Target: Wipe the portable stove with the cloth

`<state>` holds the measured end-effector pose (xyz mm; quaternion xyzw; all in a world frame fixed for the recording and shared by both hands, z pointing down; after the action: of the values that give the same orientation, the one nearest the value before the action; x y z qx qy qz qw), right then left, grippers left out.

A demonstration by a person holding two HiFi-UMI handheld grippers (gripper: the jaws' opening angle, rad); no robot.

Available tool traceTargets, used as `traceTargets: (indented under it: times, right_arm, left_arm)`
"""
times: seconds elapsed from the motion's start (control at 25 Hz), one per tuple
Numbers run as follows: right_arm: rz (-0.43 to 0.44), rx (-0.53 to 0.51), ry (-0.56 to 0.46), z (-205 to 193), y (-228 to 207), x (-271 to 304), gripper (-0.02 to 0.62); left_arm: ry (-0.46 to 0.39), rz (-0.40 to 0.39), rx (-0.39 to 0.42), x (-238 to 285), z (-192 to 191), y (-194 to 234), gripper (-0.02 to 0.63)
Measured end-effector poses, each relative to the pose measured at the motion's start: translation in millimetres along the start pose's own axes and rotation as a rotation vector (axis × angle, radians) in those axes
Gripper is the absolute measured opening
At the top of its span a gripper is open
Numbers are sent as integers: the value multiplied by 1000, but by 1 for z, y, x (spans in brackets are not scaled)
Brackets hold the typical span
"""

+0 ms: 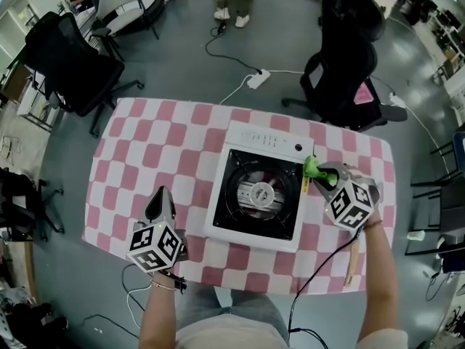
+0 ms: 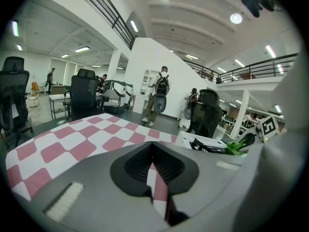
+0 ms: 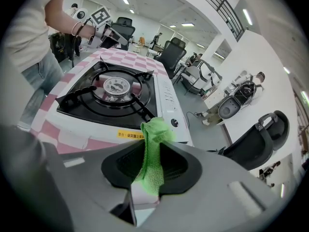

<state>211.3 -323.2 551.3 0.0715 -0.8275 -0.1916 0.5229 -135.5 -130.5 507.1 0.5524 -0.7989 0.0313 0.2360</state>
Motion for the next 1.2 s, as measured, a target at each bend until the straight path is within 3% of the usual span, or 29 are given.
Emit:
traceTargets:
  times: [1.2]
  right_arm:
    - [74,32,-16,2,50,-20,94]
  left_arm:
    - [7,-85,56,2,15,-16,0]
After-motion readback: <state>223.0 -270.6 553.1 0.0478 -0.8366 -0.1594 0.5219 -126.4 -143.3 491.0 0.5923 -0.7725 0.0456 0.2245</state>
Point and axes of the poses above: the fingertips, and each gripper's own axes: x forward along the fingers, y to its left, z out of its top, the point moved 1 cm from there along -x, backward along the fingers, and after that the axes turned 1 degree about x, right-handed, at the moved point
